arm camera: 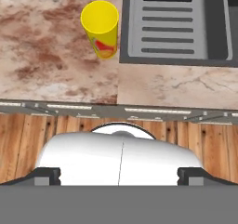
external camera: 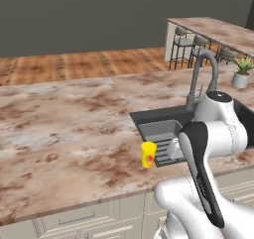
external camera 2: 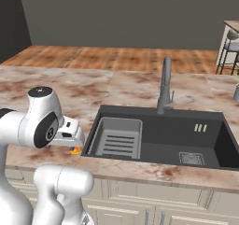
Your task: Pick the cup and bowl from the counter and place them on the counter next to the sink.
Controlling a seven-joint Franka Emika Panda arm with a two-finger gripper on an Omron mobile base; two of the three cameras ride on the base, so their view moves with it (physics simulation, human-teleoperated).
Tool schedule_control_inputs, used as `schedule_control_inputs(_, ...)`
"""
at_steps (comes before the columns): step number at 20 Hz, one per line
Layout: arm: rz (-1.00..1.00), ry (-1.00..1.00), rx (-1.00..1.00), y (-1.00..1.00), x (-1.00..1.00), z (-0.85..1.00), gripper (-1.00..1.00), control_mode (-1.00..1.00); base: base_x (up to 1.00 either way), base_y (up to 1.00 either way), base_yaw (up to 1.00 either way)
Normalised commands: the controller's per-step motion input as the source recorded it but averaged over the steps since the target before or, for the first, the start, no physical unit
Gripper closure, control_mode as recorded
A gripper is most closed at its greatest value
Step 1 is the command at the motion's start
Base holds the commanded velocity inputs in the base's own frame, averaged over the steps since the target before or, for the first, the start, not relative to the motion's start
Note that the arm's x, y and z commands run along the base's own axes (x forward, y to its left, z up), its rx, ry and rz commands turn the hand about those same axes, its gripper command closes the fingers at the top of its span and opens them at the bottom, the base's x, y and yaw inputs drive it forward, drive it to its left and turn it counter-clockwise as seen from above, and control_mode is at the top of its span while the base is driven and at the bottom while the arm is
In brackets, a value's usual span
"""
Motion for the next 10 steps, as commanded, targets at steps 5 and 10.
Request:
schedule_control_inputs(5, 0.00, 0.00, 0.00, 0.00, 0.00, 0.00, -1.00, 1.00, -0.66, 0.00, 0.00)
schedule_control_inputs(10, 0.00, 0.00, 0.00, 0.00, 0.00, 0.00, -1.00, 1.00, -0.93, 0.00, 0.00)
